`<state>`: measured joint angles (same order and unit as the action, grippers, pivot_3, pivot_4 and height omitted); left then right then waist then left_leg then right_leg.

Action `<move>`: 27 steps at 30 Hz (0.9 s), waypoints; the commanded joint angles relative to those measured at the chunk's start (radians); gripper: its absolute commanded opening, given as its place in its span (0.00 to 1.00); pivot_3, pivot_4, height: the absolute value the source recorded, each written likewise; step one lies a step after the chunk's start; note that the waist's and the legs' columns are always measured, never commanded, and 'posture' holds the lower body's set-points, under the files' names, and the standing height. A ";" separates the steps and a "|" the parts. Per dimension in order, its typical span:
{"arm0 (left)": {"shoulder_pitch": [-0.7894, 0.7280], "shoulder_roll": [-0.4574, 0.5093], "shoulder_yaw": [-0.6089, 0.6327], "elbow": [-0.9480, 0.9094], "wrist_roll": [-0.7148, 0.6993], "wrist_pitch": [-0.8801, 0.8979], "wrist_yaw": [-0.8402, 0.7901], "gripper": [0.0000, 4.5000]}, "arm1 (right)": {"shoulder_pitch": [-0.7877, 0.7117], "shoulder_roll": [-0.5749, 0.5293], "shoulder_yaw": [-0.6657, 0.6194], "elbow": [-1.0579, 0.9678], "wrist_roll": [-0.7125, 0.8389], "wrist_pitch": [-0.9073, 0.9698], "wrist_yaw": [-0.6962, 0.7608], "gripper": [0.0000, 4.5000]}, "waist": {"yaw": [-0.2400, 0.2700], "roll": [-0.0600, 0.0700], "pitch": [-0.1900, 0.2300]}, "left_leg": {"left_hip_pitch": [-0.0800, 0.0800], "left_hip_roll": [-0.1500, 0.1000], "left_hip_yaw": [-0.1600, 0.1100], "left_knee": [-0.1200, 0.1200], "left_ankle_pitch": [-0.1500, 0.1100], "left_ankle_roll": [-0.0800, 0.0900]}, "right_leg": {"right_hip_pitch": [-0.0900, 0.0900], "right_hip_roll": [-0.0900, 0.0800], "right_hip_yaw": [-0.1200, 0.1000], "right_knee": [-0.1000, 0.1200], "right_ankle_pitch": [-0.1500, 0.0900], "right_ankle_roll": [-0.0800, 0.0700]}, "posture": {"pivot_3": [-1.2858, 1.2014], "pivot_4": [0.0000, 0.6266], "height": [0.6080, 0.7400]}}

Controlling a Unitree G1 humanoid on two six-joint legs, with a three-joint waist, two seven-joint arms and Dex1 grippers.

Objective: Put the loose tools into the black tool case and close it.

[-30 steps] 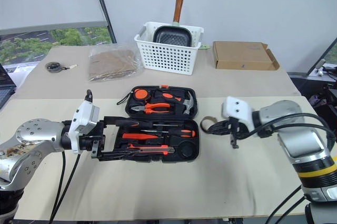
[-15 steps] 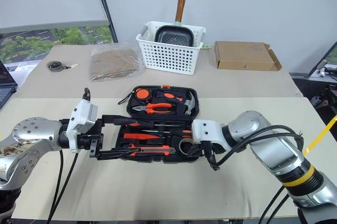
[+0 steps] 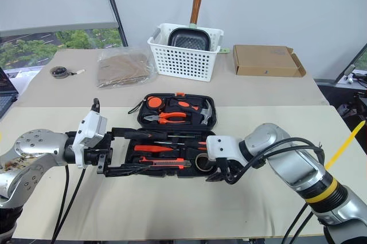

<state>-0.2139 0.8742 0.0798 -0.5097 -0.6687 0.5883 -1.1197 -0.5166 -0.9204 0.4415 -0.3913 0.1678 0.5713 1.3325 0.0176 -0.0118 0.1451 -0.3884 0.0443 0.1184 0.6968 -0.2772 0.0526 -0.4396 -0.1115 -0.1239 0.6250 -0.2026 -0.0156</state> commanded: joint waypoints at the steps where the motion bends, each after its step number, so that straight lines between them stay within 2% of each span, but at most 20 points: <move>1: 0.008 0.012 0.014 -0.017 0.005 -0.022 -0.003 1.00 | -0.018 -0.014 -0.045 -0.024 0.008 0.000 0.002 0.83 | -0.001 0.000 0.000 | 0.000 0.000 0.000 0.000 0.000 0.000 | 0.000 0.000 0.000 0.000 0.000 0.000 | 0.52 0.24 0.70; 3: 0.010 0.011 0.013 -0.016 0.007 -0.025 -0.002 1.00 | -0.031 -0.008 -0.057 -0.024 0.017 0.004 -0.004 0.98 | -0.002 0.000 0.000 | 0.000 0.000 0.000 0.000 0.000 0.000 | 0.000 0.000 0.000 0.000 0.000 0.000 | 0.52 0.24 0.70; 4: 0.010 0.011 0.013 -0.016 0.006 -0.026 -0.002 1.00 | -0.038 0.000 -0.066 -0.027 0.027 0.011 -0.008 0.99 | -0.002 0.000 0.000 | 0.000 0.000 0.000 0.000 0.000 0.000 | 0.000 0.000 0.000 0.000 0.000 0.000 | 0.52 0.24 0.70; 7: 0.016 0.009 0.020 -0.008 0.007 -0.033 0.000 1.00 | -0.055 0.043 -0.114 -0.019 0.072 0.034 -0.041 0.99 | -0.003 0.000 0.000 | 0.000 0.000 0.000 0.000 0.000 0.000 | 0.000 0.000 0.000 0.000 0.000 0.000 | 0.52 0.24 0.70; 11: 0.030 -0.029 0.044 0.054 0.009 -0.040 0.045 1.00 | -0.078 0.120 -0.193 0.100 0.104 0.043 -0.114 0.99 | -0.004 0.000 0.000 | 0.000 0.000 0.000 0.000 0.000 -0.001 | 0.000 0.000 0.000 0.001 0.000 0.000 | 0.52 0.24 0.70; 16: 0.017 -0.119 0.057 0.240 0.063 -0.106 0.115 1.00 | -0.131 0.240 -0.281 0.417 0.073 0.042 -0.300 0.99 | -0.003 -0.001 0.000 | 0.001 0.000 0.000 0.000 0.001 0.000 | 0.001 0.000 0.000 0.001 0.001 -0.001 | 0.52 0.24 0.70; 22: -0.139 -0.168 0.076 0.509 0.066 -0.100 0.129 1.00 | -0.255 0.367 -0.357 0.727 0.053 0.093 -0.498 0.99 | -0.006 -0.001 0.000 | -0.001 0.000 0.001 0.001 0.003 -0.005 | -0.001 0.001 0.000 0.002 0.002 -0.003 | 0.52 0.24 0.70; 27: -0.291 -0.178 0.056 0.750 0.084 -0.043 0.098 1.00 | -0.384 0.455 -0.474 0.947 0.139 0.255 -0.565 0.99 | -0.015 -0.001 0.000 | 0.000 0.000 0.002 0.000 0.006 -0.010 | -0.001 0.002 0.000 0.003 0.003 -0.004 | 0.52 0.24 0.70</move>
<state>-0.4619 0.6984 0.1280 0.1858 -0.5838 0.5153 -1.0019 -0.8444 -0.4735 0.0234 0.5177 0.2609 0.7526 0.7858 0.0021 -0.0128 0.1455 -0.3891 0.0439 0.1208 0.6963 -0.2709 0.0428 -0.4406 -0.1096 -0.1236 0.6278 -0.1977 -0.0236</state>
